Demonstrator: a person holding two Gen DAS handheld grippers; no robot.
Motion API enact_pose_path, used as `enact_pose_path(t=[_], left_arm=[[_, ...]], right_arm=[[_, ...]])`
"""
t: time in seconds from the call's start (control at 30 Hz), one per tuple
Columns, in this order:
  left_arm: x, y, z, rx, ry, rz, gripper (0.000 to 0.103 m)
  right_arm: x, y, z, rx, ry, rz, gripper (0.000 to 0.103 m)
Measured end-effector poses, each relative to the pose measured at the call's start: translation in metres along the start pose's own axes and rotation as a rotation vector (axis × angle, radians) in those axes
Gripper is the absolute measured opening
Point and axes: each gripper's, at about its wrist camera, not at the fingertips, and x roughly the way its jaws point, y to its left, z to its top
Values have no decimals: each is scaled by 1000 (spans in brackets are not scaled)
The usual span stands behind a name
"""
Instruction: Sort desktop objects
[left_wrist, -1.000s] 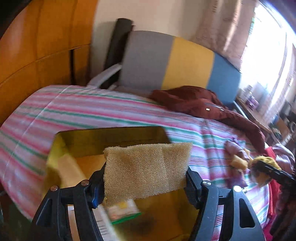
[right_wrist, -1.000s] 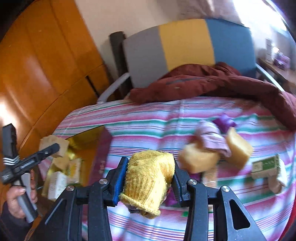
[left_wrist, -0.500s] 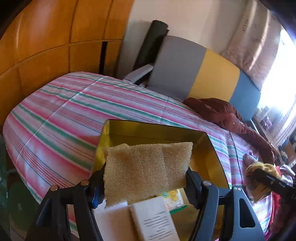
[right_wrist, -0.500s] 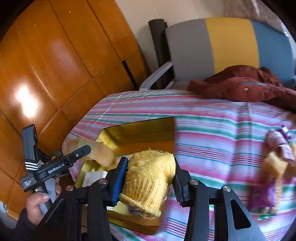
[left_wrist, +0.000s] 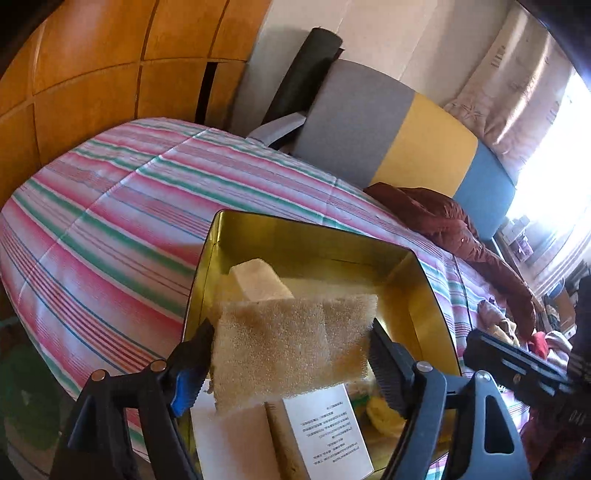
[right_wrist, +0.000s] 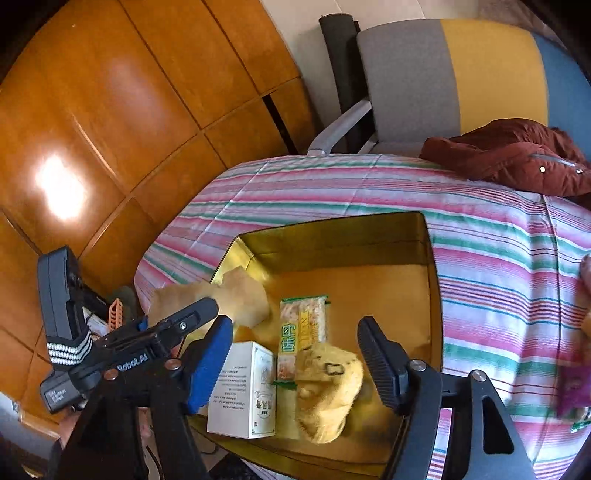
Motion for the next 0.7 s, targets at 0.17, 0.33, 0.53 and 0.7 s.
enact_pose_path(t=[0.17,0.33,0.53,0.7], left_arm=[[2,1,0,-2,-3,1,84],[0,-3,5,-12,-24,-68,84],[-21,0,7,-5,-107,8,84],[-27,2,-2,55,-111,161,80]], right_arm=[[5,0,-8,11,20,-12,79],[3,-2,-18,10,22,-42,84],[-5,-2,-25,-8,5,-96,88],[-9,2,-30,-30,-5,-123,90]])
